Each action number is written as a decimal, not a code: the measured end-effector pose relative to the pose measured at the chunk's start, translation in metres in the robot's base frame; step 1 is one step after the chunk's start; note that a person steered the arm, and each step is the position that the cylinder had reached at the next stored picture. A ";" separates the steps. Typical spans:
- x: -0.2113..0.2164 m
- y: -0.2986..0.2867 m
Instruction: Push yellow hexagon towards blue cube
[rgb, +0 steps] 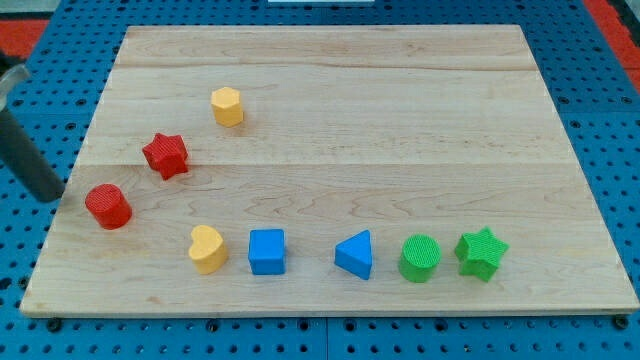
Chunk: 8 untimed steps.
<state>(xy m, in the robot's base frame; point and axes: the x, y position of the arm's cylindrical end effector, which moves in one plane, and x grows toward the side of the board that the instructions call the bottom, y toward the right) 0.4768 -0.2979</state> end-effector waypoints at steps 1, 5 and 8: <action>-0.031 0.005; -0.132 0.149; -0.083 0.209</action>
<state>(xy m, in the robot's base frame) 0.3938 -0.0887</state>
